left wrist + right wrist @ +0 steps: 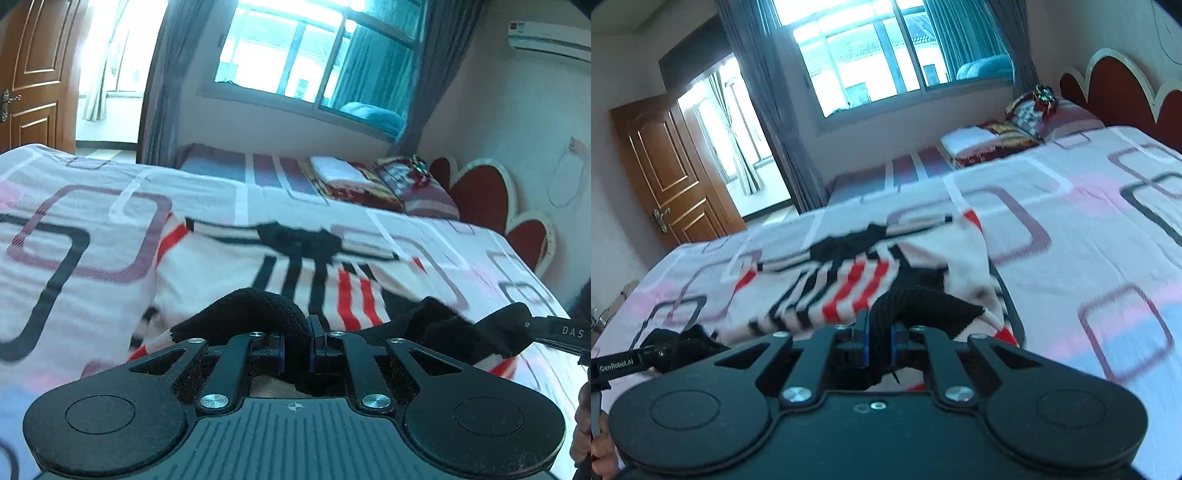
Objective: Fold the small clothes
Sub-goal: 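Lift the black hem with both tools and lay it over toward the collar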
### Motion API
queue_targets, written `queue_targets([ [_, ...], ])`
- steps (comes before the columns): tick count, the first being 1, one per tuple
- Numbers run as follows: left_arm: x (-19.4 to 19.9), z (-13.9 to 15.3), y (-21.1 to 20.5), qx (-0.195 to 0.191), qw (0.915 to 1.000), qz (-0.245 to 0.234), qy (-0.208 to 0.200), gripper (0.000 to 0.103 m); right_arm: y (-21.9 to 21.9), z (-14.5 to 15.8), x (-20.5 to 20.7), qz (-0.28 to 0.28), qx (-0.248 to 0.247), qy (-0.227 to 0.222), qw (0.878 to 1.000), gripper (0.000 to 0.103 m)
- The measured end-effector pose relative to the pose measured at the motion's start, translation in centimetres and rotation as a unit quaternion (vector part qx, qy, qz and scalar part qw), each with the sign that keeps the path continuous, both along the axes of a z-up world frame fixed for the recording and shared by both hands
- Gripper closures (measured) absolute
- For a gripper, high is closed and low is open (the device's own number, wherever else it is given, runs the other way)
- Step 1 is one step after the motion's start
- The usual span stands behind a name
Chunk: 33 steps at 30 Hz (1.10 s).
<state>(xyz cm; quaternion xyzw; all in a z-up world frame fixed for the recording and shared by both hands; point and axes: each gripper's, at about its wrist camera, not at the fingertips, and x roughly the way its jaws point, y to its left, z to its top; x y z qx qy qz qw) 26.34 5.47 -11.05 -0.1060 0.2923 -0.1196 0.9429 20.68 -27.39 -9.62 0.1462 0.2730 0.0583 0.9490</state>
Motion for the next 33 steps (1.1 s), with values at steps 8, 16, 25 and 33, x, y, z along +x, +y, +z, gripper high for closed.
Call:
queue_targets([
  [8,10.1,-0.4,-1.7,0.001,0.9994,0.034,-0.004,0.092,-0.6,-0.8,10.4,-0.009,0.011,-0.008,1.0,0.093],
  [16,20.2,-3.5,-1.6,-0.004,0.9951,0.08,0.058,0.092,-1.7,-2.8,19.9,-0.013,0.011,0.025,1.0,0.093],
  [25,26.4,-6.6,-1.9,-0.002,0.9875,0.111,0.112,0.092,-2.0,-6.6,26.1,-0.027,0.024,0.085,0.996,0.093],
  [33,26.3,-5.3,-0.3,-0.016,0.9843,0.149,0.093,0.0,-1.8,-7.5,28.0,-0.017,0.019,0.1,0.995,0.074],
])
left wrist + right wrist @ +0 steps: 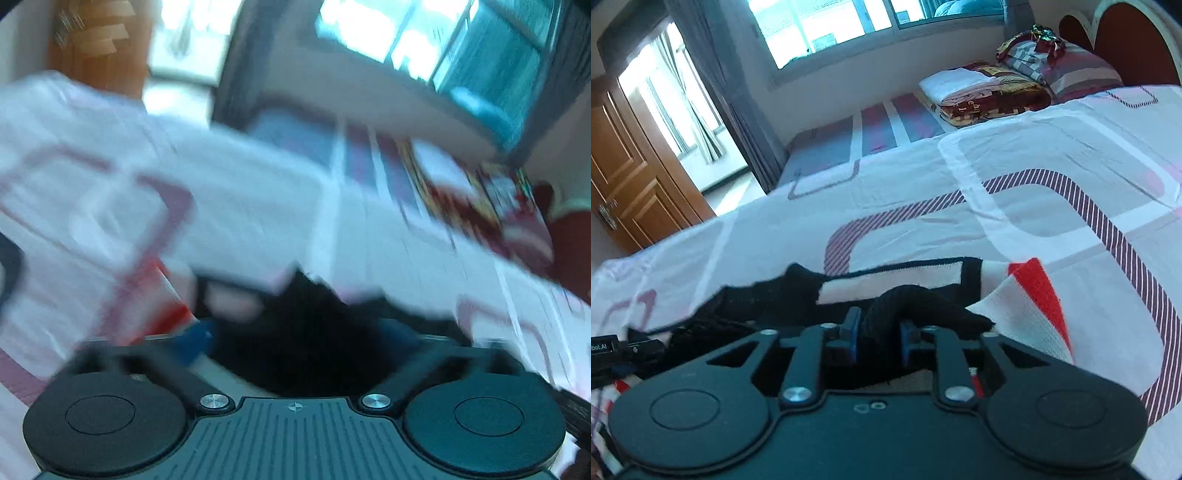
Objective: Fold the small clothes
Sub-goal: 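Lift the black hem with both tools and lay it over toward the collar, then open both tools and release the folded hem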
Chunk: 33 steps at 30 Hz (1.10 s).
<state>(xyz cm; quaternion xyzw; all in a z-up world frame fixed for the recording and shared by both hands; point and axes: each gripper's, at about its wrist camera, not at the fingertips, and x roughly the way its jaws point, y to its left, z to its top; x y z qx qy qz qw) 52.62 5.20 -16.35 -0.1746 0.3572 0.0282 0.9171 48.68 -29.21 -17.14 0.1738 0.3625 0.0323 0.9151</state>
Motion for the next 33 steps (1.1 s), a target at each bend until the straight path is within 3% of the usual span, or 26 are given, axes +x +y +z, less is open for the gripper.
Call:
queue_targets([
  [2,-0.1,0.7,0.6,0.0,0.9999,-0.005,-0.009,0.0,-0.6,0.6,-0.2,-0.007,0.003,-0.016,1.0,0.053],
  [3,0.0,0.6,0.8,0.002,1.0,-0.007,0.001,0.0,-0.7,1.1,-0.4,-0.018,-0.012,-0.027,0.999,0.029],
  [4,-0.1,0.5,0.9,0.007,0.9999,-0.007,0.004,0.0,-0.7,1.5,-0.7,-0.028,-0.035,-0.044,0.998,0.027],
  [6,-0.9,0.0,1.0,0.02,0.9997,-0.011,0.004,0.0,-0.6,2.0,-0.9,-0.022,-0.054,-0.051,0.997,0.033],
  [9,-2.6,-1.0,0.7,0.044,0.9985,-0.03,0.007,0.0,-0.3,2.5,-2.0,-0.021,-0.084,-0.061,0.994,0.057],
  [12,-3.6,-2.3,0.0,0.068,0.9963,-0.051,0.017,0.0,0.9,2.4,-2.9,0.015,-0.119,-0.064,0.991,0.067],
  [15,-4.2,-3.5,-0.7,0.105,0.9919,-0.059,0.038,0.0,2.9,1.2,-3.3,0.061,-0.149,-0.043,0.986,0.07],
  [18,-5.5,-4.4,-1.8,0.165,0.983,-0.076,0.028,0.0,3.6,-1.2,-2.6,0.064,-0.207,-0.007,0.976,0.071],
  [20,-5.9,-4.1,-1.4,0.154,0.9852,-0.07,0.03,0.0,3.6,-1.6,-2.9,0.059,-0.236,-0.021,0.97,0.071],
  [23,-6.8,-3.0,-0.6,0.142,0.9882,-0.047,0.034,0.0,3.6,-1.1,-2.8,0.047,-0.229,-0.01,0.972,0.072],
  [25,-8.3,-1.9,-0.5,0.116,0.9917,-0.052,0.016,0.0,3.6,-0.2,-3.6,0.038,-0.219,-0.012,0.975,0.074],
  [27,-9.3,-1.1,-1.7,0.122,0.9901,-0.069,0.002,0.0,4.2,1.1,-5.3,0.061,-0.189,-0.034,0.979,0.074],
  [30,-10.0,-1.5,-3.6,0.129,0.9864,-0.102,0.009,0.0,6.9,1.9,-7.3,0.11,-0.185,-0.052,0.975,0.074],
  [33,-10.5,-3.0,-3.2,0.135,0.9864,-0.09,0.026,0.0,9.0,1.4,-8.4,0.14,-0.188,-0.048,0.971,0.072],
])
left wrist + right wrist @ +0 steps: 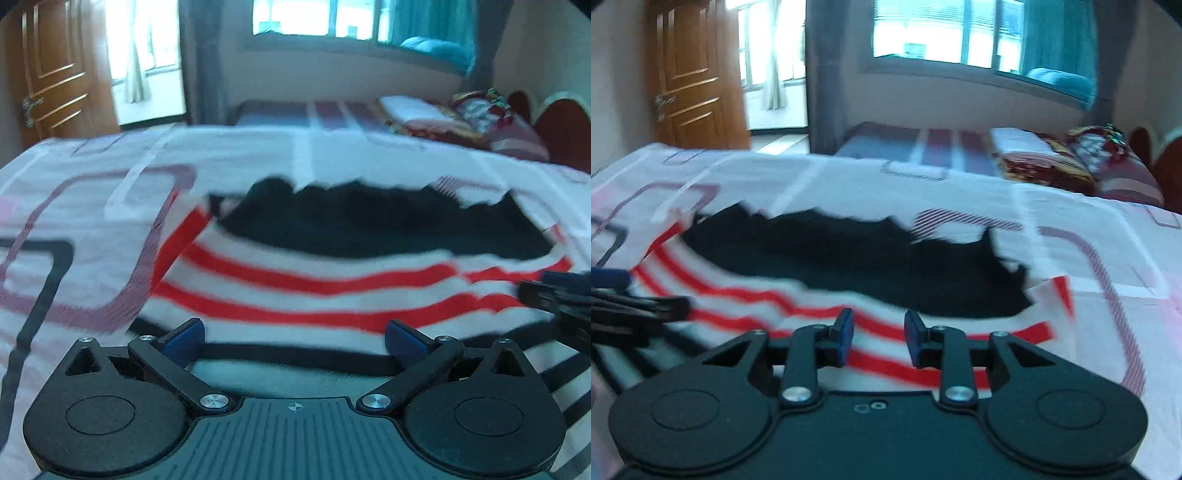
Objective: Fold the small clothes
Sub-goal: 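Open both tools and release the folded hem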
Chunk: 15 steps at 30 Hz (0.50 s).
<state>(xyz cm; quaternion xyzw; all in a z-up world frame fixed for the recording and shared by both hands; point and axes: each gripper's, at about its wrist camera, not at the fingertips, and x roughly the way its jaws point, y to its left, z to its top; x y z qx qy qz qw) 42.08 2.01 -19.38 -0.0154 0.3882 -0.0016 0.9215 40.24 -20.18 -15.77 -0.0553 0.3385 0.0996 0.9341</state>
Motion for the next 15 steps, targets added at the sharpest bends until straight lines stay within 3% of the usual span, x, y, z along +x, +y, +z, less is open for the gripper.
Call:
queue_targets([
  [4,-1.2,-0.3,1.7,-0.012,0.9999,0.005,-0.003,0.0,-1.6,-2.3,-0.6,-0.027,-0.052,0.014,0.998,0.072],
  [8,-2.2,-0.2,2.1,-0.008,0.9999,0.007,-0.002,0.0,-4.8,-2.2,-1.0,-0.068,-0.04,0.016,0.997,0.072],
  [13,-4.3,1.5,2.4,-0.011,0.9996,0.015,-0.019,0.0,-5.2,-1.8,-2.5,-0.091,-0.048,0.018,0.995,0.071],
  [15,-5.1,2.1,1.7,-0.007,0.9995,0.001,-0.029,0.0,-4.8,-0.9,-4.1,-0.09,-0.034,-0.002,0.995,0.07],
])
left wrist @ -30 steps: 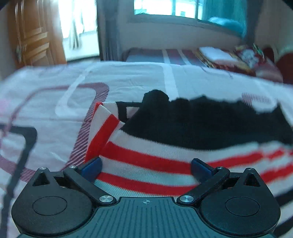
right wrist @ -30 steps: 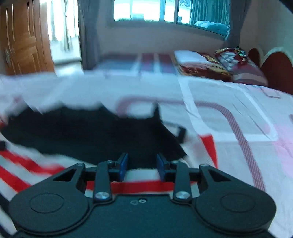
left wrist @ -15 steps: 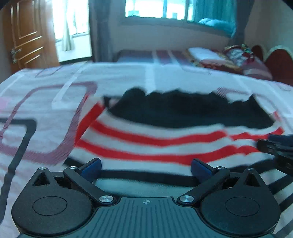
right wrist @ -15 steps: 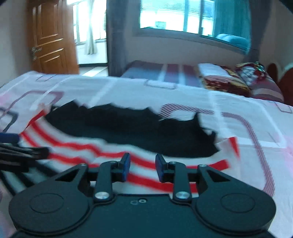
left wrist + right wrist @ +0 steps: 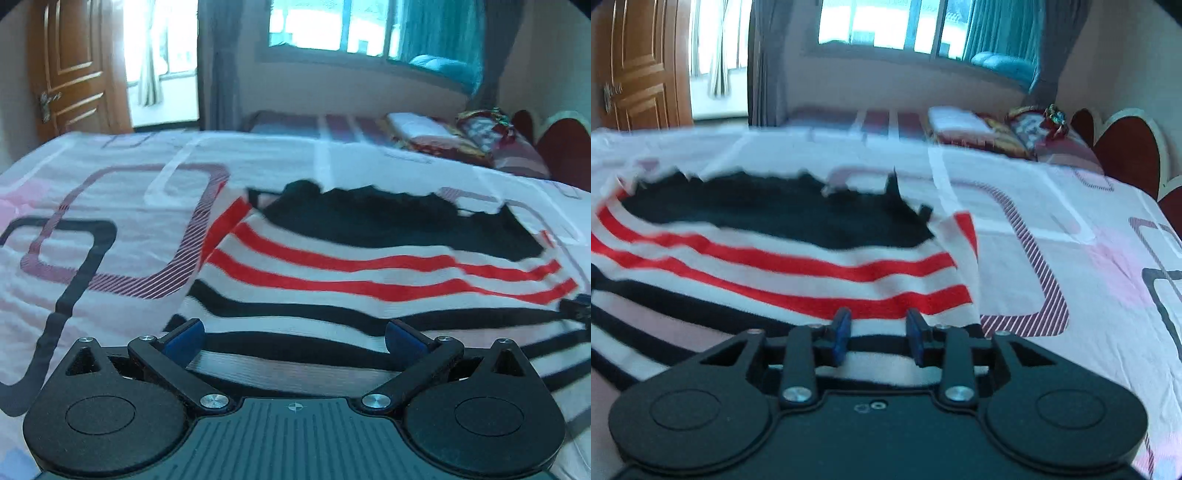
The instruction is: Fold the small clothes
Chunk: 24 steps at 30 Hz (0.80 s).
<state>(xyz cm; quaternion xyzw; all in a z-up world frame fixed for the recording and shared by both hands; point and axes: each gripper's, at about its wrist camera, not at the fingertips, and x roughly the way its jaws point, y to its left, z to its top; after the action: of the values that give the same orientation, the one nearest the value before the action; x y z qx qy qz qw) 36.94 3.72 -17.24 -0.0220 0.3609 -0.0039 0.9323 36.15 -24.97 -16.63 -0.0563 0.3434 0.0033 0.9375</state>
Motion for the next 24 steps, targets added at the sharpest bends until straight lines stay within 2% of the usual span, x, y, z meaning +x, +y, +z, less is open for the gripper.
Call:
queue_targets([
  [2,-0.1,-0.2,-0.8,0.013,0.9998,-0.012,0.008,0.0,0.7,0.1,-1.3,0.014,0.003,-0.007,1.0,0.071],
  [4,0.2,-1.2,-0.9,0.02,0.9994,-0.005,0.027,0.0,1.2,-0.1,-1.8,0.02,0.008,0.002,1.0,0.07],
  [7,0.2,-2.7,-0.6,0.035,0.9982,0.003,0.049,0.0,1.8,-1.3,-2.3,0.021,-0.025,0.016,0.999,0.069],
  [14,-0.1,-2.6,-0.6,0.038,0.9978,0.001,0.055,0.0,0.1,-2.3,-3.3,0.013,-0.04,0.033,0.999,0.068],
  [24,-0.2,-2.6,-0.6,0.042,0.9975,0.0,0.057,0.0,-1.3,-1.9,-3.9,0.014,-0.058,0.047,0.997,0.068],
])
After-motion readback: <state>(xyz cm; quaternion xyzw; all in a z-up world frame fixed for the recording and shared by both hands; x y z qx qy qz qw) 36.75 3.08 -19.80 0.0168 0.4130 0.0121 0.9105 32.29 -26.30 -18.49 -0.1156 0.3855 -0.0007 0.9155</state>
